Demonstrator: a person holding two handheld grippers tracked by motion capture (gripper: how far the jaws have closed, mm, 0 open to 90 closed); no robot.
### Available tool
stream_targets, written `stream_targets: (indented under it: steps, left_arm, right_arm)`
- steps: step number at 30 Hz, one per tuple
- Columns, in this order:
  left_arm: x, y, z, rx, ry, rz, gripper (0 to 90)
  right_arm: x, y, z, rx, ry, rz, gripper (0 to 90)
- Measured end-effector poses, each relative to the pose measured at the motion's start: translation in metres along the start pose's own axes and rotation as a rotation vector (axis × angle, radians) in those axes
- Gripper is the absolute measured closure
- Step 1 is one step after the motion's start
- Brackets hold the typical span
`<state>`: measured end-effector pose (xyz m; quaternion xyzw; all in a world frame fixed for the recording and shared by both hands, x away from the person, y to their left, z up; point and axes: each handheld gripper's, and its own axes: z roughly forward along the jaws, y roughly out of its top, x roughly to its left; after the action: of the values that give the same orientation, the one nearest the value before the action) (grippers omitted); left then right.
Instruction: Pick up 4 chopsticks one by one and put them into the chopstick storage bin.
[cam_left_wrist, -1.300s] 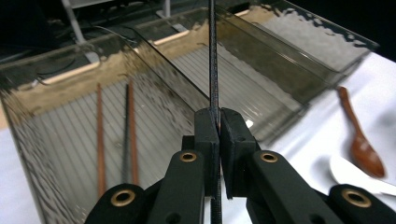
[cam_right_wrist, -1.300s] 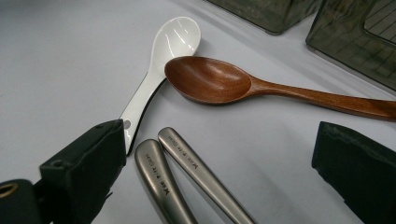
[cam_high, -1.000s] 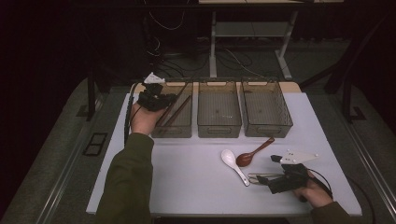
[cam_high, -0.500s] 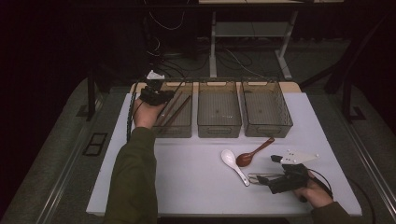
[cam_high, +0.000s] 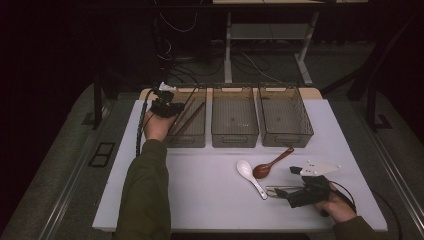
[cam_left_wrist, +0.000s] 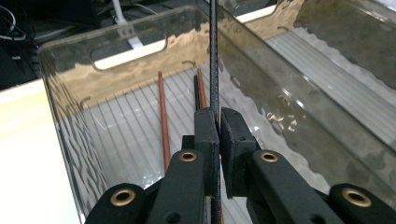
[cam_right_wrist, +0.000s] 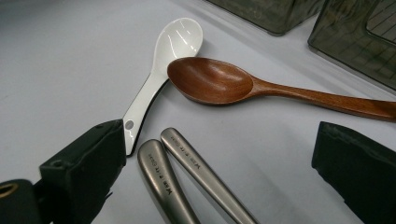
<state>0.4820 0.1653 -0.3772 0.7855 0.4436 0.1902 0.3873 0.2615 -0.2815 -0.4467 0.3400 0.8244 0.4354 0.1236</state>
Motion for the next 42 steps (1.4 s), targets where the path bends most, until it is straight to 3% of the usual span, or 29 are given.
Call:
stream_targets:
  steps: [7, 11, 20, 30, 35, 37, 42]
  left_arm:
    - [0.002, -0.006, 0.002, 0.028, 0.02, -0.001, 83.5]
    - [0.004, -0.006, -0.001, 0.032, 0.025, -0.003, 71.1]
    - [0.001, -0.003, -0.013, -0.013, -0.012, 0.011, 56.4]
    - [-0.011, -0.001, -0.03, -0.067, -0.097, 0.021, 45.6]
    - [-0.019, -0.006, -0.039, -0.088, -0.113, 0.033, 42.1]
    - [-0.021, -0.01, -0.043, -0.075, -0.109, 0.053, 40.0]
    - [-0.028, -0.024, -0.052, -0.071, -0.123, 0.05, 36.2]
  right_arm:
    - [0.0, 0.0, 0.0, 0.001, -0.001, 0.0, 2.9]
    - [0.0, 0.0, 0.0, 0.002, -0.001, 0.001, 2.9]
    - [-0.001, 0.0, 0.001, 0.003, -0.002, 0.002, 2.9]
    - [-0.001, 0.0, 0.002, 0.004, -0.006, 0.003, 2.9]
    - [-0.002, 0.0, 0.002, 0.01, -0.008, 0.007, 3.0]
    - [-0.002, 0.0, 0.003, 0.009, -0.007, 0.008, 3.0]
    - [-0.002, 0.0, 0.003, 0.009, -0.005, 0.007, 3.0]
